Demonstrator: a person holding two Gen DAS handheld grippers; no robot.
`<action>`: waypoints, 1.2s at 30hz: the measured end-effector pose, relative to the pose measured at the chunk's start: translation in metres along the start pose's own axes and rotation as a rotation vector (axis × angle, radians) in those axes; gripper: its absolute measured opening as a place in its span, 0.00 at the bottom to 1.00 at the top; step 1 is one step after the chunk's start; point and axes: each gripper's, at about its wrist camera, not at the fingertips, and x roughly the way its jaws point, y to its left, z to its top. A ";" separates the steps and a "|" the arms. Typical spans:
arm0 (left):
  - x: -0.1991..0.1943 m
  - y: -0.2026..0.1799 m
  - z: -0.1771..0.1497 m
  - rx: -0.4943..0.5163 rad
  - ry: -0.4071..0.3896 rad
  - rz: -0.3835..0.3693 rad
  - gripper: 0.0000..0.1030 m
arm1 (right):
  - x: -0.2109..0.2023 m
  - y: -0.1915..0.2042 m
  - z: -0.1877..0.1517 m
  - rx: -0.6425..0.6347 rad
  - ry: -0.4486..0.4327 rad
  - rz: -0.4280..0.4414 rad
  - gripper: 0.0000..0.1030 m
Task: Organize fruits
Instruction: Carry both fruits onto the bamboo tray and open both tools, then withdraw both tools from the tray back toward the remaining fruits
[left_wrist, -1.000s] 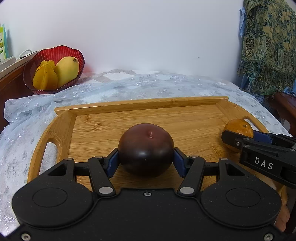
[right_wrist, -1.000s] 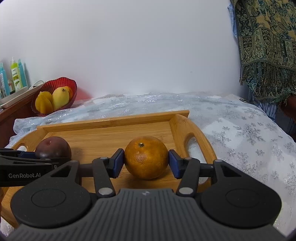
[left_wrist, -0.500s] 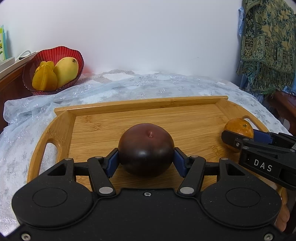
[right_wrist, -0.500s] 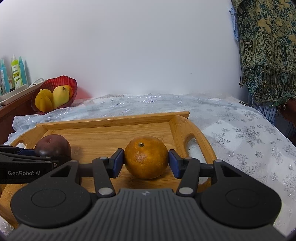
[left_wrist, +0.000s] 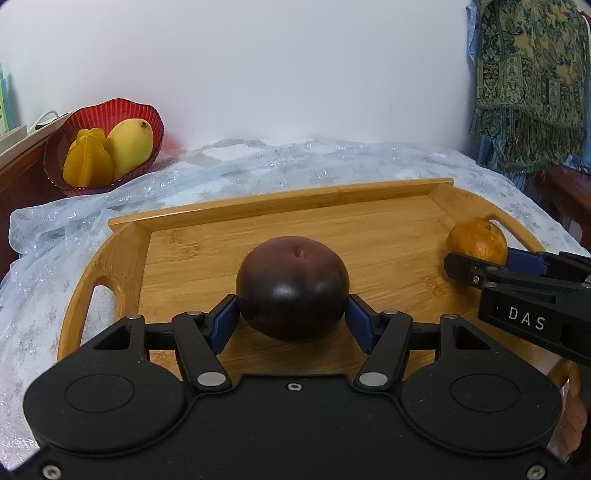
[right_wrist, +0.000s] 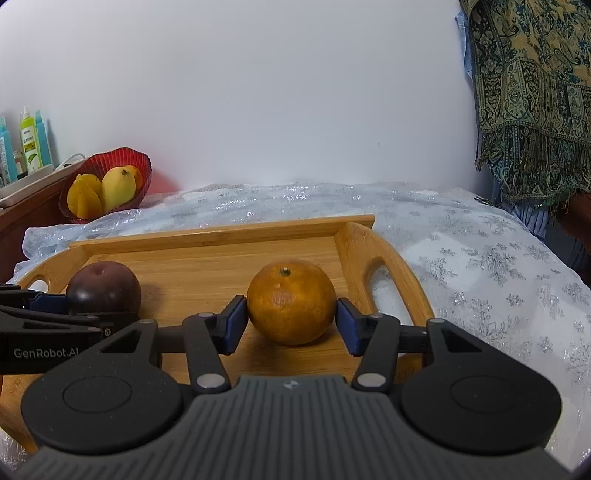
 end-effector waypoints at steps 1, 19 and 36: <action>0.000 0.001 0.000 -0.003 0.001 -0.002 0.60 | 0.000 0.000 0.000 -0.002 -0.001 -0.001 0.58; -0.009 0.015 0.000 -0.047 -0.019 -0.006 0.89 | -0.006 0.004 -0.004 -0.022 -0.008 0.013 0.78; -0.091 0.005 -0.040 -0.050 -0.121 -0.022 0.98 | -0.092 0.002 -0.027 -0.007 -0.190 0.043 0.95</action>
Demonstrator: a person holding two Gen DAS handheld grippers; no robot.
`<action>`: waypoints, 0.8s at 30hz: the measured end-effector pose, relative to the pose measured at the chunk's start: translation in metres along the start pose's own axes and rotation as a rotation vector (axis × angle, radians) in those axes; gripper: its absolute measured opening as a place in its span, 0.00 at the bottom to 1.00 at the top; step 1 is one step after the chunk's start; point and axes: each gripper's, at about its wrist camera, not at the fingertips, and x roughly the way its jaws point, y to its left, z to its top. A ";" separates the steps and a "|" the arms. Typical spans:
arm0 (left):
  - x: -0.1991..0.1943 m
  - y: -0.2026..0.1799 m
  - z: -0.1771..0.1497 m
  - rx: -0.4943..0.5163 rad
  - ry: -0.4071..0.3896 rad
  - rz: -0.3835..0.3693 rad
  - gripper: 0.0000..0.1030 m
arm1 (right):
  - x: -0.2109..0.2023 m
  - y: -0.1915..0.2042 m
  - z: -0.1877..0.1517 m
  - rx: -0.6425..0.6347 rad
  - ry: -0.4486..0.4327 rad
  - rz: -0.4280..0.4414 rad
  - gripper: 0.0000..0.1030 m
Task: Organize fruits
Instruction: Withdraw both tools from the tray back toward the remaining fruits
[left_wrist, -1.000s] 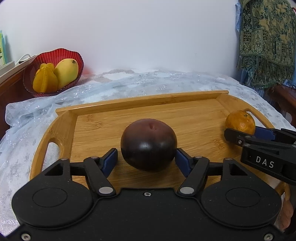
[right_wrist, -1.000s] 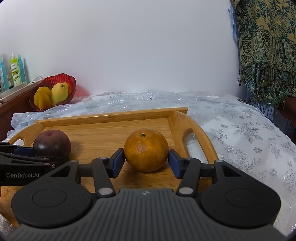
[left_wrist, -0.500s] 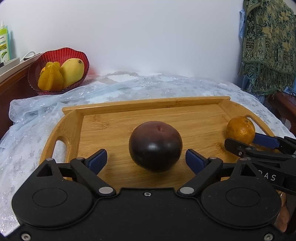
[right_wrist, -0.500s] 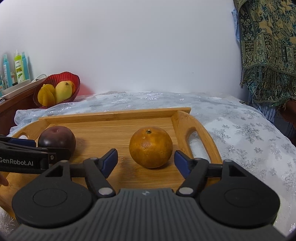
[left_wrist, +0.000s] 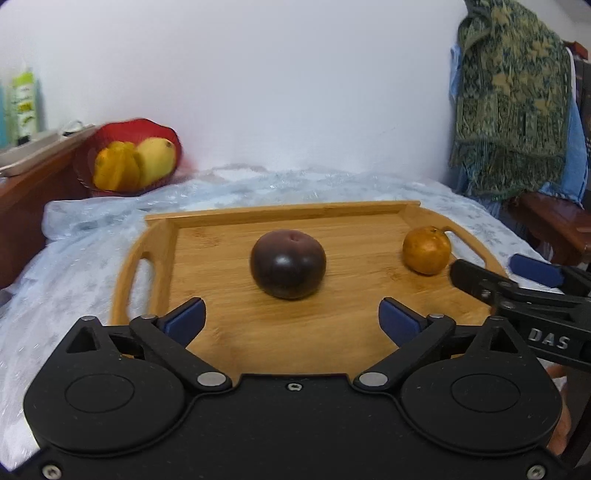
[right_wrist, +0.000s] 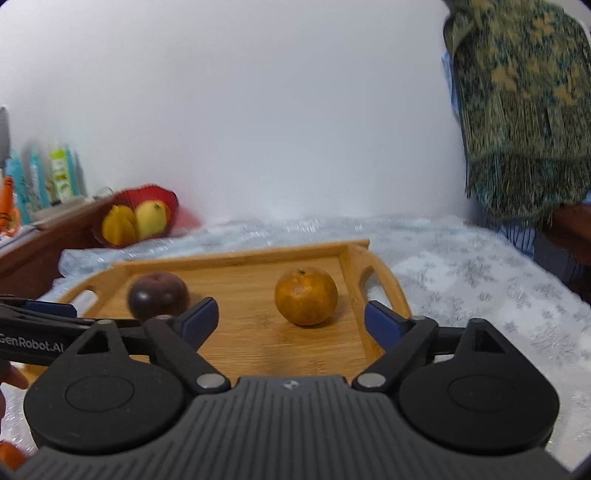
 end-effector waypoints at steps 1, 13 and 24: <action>-0.008 0.000 -0.004 -0.005 -0.007 -0.003 0.98 | -0.009 0.001 -0.002 -0.018 -0.020 -0.005 0.97; -0.088 -0.014 -0.042 0.006 -0.050 -0.041 1.00 | -0.088 0.006 -0.038 -0.060 -0.026 -0.075 1.00; -0.122 -0.025 -0.078 -0.017 0.011 -0.046 1.00 | -0.117 0.020 -0.068 -0.060 0.037 -0.106 1.00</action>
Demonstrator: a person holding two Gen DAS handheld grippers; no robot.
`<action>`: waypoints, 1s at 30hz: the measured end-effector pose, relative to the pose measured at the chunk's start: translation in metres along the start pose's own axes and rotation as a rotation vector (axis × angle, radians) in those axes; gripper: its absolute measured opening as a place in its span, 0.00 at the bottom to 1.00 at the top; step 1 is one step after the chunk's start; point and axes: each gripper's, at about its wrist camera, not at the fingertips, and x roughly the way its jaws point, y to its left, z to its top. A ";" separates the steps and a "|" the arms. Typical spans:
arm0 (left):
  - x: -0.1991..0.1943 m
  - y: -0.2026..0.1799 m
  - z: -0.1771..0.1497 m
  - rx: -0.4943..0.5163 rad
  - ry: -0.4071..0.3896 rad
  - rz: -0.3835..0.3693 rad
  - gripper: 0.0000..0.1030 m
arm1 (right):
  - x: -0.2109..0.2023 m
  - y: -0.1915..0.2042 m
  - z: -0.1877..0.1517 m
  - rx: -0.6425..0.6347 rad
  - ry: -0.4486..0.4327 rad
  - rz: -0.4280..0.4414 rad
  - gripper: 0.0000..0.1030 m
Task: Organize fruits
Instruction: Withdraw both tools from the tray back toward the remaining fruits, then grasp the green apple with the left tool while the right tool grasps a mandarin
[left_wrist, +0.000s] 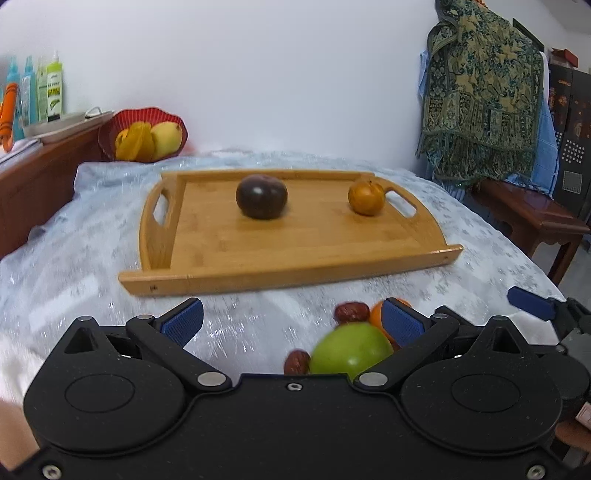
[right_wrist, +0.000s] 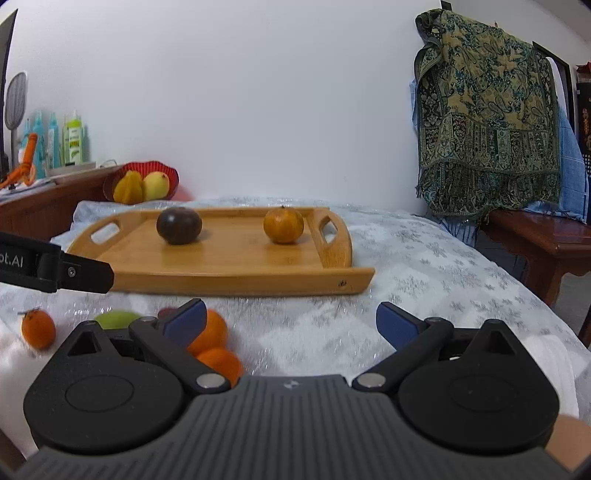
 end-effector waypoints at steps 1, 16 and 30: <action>0.000 -0.001 -0.001 0.000 0.004 -0.001 1.00 | -0.002 0.000 -0.002 0.007 0.005 0.008 1.00; 0.003 -0.018 -0.010 0.021 0.120 -0.092 0.57 | -0.009 0.017 -0.018 -0.032 0.054 0.057 0.87; 0.019 -0.023 -0.012 0.009 0.169 -0.111 0.51 | -0.007 0.028 -0.023 -0.082 0.088 0.119 0.46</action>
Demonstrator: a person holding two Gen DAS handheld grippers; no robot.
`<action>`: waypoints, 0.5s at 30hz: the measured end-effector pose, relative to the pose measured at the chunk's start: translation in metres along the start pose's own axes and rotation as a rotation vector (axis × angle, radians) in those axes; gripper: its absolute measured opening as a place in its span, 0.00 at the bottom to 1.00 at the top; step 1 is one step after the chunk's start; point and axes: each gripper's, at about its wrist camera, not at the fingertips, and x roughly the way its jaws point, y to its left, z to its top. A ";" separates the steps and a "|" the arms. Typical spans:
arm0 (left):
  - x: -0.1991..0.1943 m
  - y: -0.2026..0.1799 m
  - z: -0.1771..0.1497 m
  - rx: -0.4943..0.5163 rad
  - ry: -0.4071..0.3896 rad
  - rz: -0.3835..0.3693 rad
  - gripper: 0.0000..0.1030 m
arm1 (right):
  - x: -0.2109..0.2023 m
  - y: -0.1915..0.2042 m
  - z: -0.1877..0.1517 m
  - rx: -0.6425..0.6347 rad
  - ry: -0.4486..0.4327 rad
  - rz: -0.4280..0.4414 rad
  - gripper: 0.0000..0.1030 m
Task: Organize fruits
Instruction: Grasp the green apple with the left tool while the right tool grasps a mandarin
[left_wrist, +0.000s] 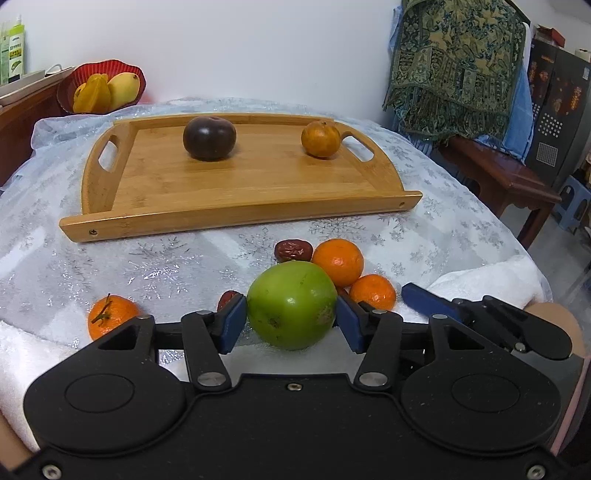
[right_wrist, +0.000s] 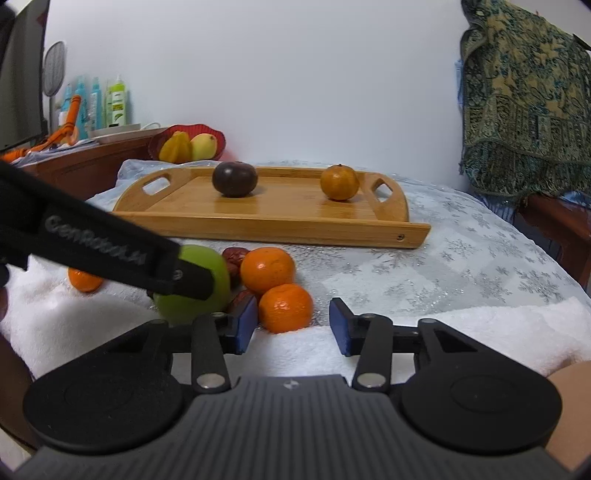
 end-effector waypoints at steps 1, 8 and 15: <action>0.002 0.000 0.000 0.000 0.006 0.000 0.52 | 0.000 0.001 0.000 -0.007 0.002 0.000 0.46; 0.014 0.004 0.003 -0.016 0.027 -0.013 0.55 | 0.002 0.005 -0.001 -0.019 0.004 -0.001 0.44; 0.021 -0.003 0.007 0.008 0.019 0.005 0.56 | 0.001 -0.002 0.000 0.035 0.000 -0.006 0.42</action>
